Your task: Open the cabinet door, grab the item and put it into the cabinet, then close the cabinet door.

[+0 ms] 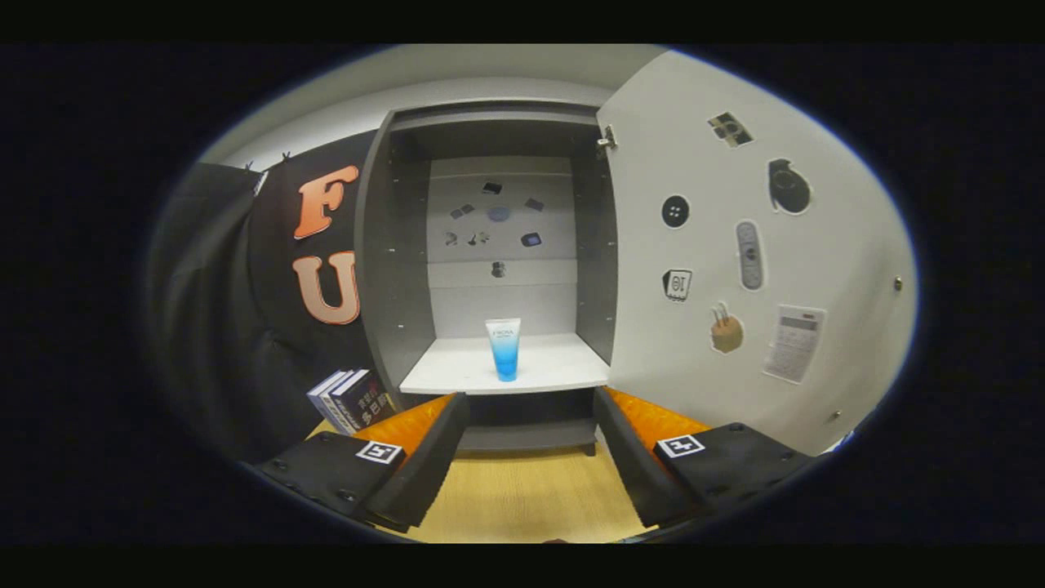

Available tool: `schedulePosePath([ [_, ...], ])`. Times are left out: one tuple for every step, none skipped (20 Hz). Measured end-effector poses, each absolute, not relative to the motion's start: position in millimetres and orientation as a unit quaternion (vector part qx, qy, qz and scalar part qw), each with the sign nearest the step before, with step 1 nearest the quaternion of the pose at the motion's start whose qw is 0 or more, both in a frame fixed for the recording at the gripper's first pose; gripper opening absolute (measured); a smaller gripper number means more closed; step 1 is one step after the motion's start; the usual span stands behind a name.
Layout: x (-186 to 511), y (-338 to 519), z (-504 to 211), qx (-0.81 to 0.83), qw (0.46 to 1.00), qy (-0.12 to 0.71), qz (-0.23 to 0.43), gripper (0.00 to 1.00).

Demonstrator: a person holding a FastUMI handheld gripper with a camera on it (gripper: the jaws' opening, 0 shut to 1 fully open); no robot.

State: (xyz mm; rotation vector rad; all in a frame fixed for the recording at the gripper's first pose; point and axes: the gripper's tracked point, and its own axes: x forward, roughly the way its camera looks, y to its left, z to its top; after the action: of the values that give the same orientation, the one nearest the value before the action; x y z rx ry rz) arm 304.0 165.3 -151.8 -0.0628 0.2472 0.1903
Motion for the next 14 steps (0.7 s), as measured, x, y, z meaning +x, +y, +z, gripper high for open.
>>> schedulePosePath([
  [293, 157, -151, -0.035, 0.987, 0.124, 0.093, 0.98],
  [283, 148, -150, -0.037, 0.988, 0.123, 0.087, 0.98],
  [273, 139, -149, -0.037, 0.989, 0.122, 0.082, 0.97],
  [264, 130, -148, -0.035, 0.989, 0.12, 0.076, 0.97],
  [255, 122, -148, -0.031, 0.99, 0.12, 0.071, 0.97],
  [248, 113, -147, -0.029, 0.99, 0.118, 0.067, 0.97],
  [239, 102, -145, -0.03, 0.991, 0.117, 0.062, 0.97],
  [231, 93, -143, -0.034, 0.991, 0.116, 0.056, 0.97],
  [223, 80, -141, -0.041, 0.992, 0.113, 0.048, 0.97],
  [217, 68, -139, -0.051, 0.992, 0.11, 0.036, 0.97],
  [211, 58, -137, -0.059, 0.992, 0.107, 0.028, 0.97],
  [204, 48, -135, -0.062, 0.992, 0.108, 0.02, 0.97],
  [197, 40, -134, -0.059, 0.992, 0.109, 0.017, 0.97],
  [193, 30, -132, -0.053, 0.993, 0.109, 0.011, 0.97],
])
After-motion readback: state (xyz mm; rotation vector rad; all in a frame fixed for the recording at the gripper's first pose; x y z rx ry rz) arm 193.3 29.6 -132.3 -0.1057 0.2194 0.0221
